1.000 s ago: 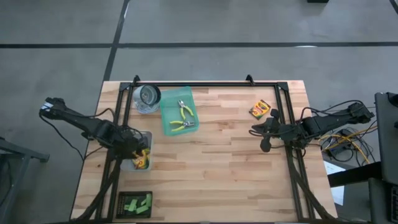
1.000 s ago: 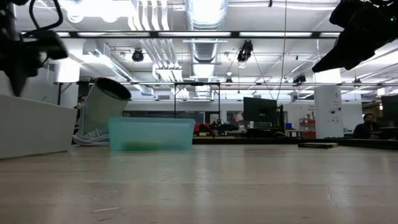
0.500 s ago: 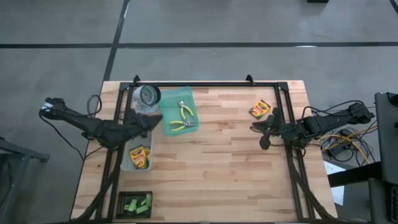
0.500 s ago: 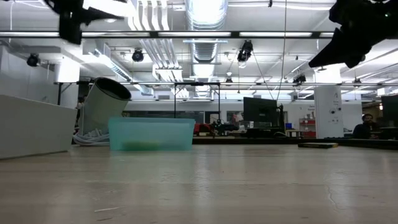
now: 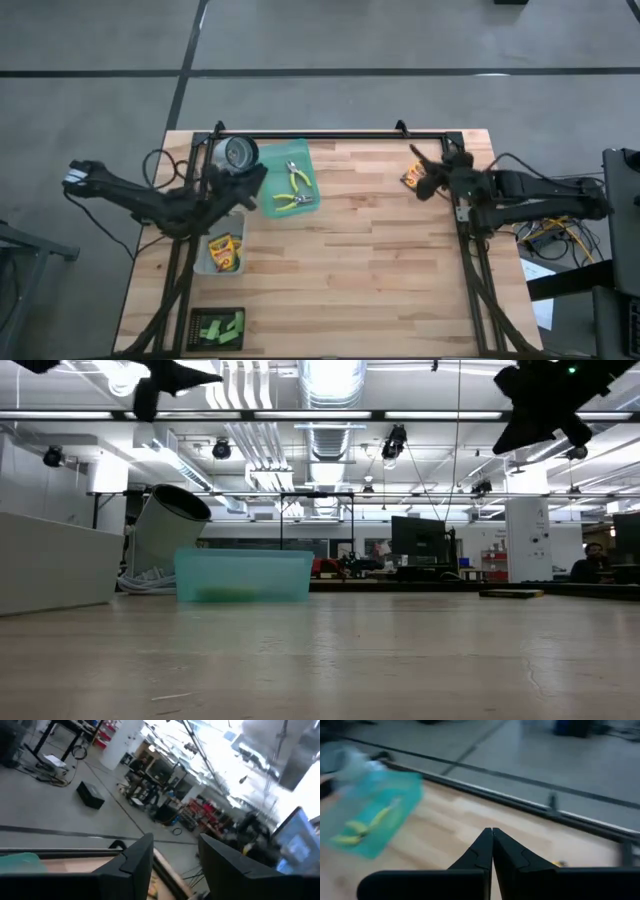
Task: Pick & Place School Supplies
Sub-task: Put the yellow crayon box into the gray bin
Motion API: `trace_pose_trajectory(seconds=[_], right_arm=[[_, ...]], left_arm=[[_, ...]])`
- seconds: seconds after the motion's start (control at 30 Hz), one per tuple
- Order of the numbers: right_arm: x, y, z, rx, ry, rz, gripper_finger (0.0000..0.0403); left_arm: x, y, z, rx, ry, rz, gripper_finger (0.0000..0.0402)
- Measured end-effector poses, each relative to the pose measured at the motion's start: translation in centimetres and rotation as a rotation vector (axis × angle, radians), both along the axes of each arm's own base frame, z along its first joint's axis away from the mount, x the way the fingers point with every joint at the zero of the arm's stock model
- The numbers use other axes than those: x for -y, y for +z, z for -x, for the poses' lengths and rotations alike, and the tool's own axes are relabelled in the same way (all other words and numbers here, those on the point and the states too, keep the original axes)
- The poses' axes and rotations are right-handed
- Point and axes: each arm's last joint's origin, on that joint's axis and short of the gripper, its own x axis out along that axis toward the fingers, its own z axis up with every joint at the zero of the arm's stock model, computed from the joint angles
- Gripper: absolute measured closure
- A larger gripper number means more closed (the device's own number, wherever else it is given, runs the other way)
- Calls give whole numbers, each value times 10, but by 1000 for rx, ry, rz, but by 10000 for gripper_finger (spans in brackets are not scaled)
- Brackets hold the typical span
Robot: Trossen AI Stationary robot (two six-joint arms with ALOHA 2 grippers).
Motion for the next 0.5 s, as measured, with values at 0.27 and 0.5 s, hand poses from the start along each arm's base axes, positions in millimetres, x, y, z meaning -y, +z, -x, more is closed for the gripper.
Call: trace_pose_trajectory(seconds=[0.27, 0.5], right_arm=[[45, 26, -3, -159, -116, -273, 394], [89, 17, -6, -228, -233, -476, 394]], left_arm=[[-38, -19, -41, -42, -351, -138, 241], [-76, -34, -54, -118, -292, -216, 241]])
